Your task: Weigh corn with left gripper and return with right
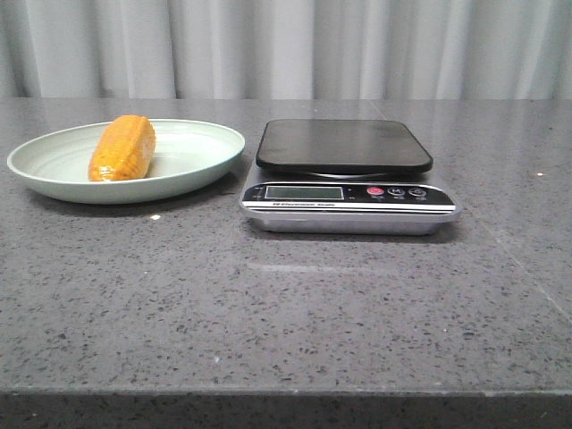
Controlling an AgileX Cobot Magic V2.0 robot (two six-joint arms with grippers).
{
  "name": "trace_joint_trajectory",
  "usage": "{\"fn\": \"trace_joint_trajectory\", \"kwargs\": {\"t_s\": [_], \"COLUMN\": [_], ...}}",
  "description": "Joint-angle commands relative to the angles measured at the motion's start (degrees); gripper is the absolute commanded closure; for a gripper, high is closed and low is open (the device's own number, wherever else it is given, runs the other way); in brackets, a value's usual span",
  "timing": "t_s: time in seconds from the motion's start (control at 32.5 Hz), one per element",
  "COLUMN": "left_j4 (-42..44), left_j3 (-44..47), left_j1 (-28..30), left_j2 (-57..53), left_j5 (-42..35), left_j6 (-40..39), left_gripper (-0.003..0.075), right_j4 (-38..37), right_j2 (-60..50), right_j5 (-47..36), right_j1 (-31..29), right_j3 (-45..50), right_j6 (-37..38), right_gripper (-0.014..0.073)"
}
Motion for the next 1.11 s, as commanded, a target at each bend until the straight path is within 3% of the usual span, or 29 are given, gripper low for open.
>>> {"fn": "trace_joint_trajectory", "kwargs": {"t_s": [0.0, 0.34, 0.43, 1.08], "left_j4": [-0.9, -1.9, -2.1, -2.1], "left_j3": [1.0, 9.1, 9.1, 9.1], "left_j1": [4.1, 14.0, 15.6, 15.7], "left_j2": [0.2, -2.4, -2.4, -2.4], "left_j5": [-6.8, -19.4, -19.5, -19.5], "left_j6": [1.6, 3.2, 3.2, 3.2], "left_gripper": [0.0574, 0.0574, 0.0574, 0.0574], "right_j4": [-0.5, -0.5, -0.5, -0.5], "right_j2": [0.7, 0.7, 0.7, 0.7], "right_j5": [-4.9, -5.0, -5.0, -5.0], "right_j1": [-0.2, -0.2, -0.2, -0.2], "right_j3": [-1.4, -1.4, -1.4, -1.4], "right_j6": [-0.4, -0.4, -0.4, -0.4], "right_gripper": [0.0433, 0.0433, 0.0433, 0.0433]}}
